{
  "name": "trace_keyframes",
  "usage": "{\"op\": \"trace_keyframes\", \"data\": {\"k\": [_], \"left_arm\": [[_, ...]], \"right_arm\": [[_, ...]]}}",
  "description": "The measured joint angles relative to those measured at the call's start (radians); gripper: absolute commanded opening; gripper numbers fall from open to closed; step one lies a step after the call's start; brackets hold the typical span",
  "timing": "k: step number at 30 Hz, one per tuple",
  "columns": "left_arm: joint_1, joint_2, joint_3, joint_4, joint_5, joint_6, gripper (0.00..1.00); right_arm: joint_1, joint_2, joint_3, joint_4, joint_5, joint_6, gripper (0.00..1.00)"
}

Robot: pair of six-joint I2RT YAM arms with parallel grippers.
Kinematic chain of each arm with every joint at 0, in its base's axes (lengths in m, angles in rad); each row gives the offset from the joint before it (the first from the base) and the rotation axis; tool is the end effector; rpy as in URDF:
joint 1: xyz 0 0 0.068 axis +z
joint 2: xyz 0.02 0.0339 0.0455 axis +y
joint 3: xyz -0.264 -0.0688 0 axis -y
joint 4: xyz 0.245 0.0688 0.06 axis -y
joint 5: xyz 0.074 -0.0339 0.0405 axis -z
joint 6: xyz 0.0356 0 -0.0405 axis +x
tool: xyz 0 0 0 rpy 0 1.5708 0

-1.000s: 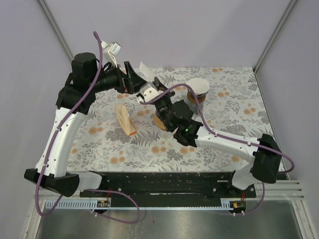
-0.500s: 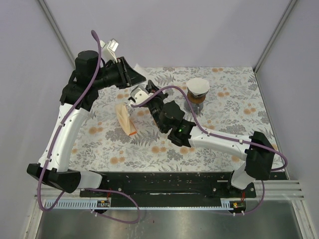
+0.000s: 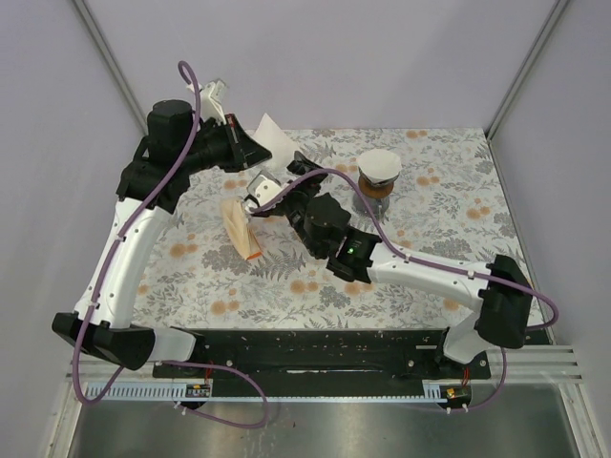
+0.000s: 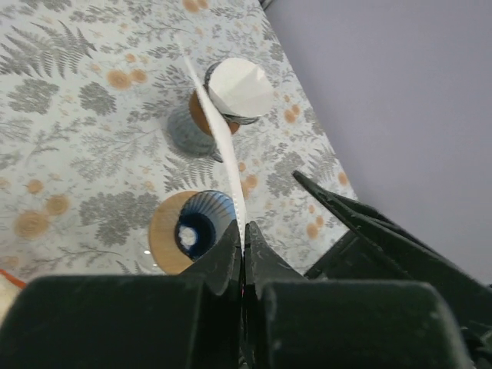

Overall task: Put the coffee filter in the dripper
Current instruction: Adjust the coffee filter.

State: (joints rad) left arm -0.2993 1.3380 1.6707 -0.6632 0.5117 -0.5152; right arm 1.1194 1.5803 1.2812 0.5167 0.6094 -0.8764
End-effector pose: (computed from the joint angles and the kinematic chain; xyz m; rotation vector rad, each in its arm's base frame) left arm 0.2533 -0.0964 0.4730 0.1529 1.9882 -1.0253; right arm 0.1819 0.3286 0.3849 -0.8164 1.1324 -0.2096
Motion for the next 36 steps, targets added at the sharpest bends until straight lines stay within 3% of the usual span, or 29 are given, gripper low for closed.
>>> {"op": "trace_keyframes", "data": {"k": [7,14,22,29,32,36], "left_arm": [[0.003,-0.041,-0.013,-0.065,-0.045,0.241,0.00],[0.004,-0.106,-0.012,-0.177,0.076,0.527,0.00],[-0.006,-0.167,-0.003,-0.382,0.223,0.811,0.00],[-0.068,-0.191,0.000,-0.554,0.221,1.006,0.00],[-0.094,-0.191,0.000,-0.595,0.217,1.047,0.00],[-0.111,-0.191,0.000,-0.624,0.218,1.075,0.00]], "right_arm": [[-0.037,-0.167,0.014,-0.423,-0.269,0.220,0.99],[-0.248,-0.236,0.201,-0.786,-0.729,0.468,1.00],[-0.278,-0.193,0.338,-0.974,-1.027,0.565,0.99],[-0.289,-0.130,0.373,-1.052,-1.200,0.558,0.99],[-0.289,-0.091,0.433,-1.101,-1.265,0.542,0.95],[-0.290,-0.037,0.499,-1.138,-1.348,0.530,0.80]]}}
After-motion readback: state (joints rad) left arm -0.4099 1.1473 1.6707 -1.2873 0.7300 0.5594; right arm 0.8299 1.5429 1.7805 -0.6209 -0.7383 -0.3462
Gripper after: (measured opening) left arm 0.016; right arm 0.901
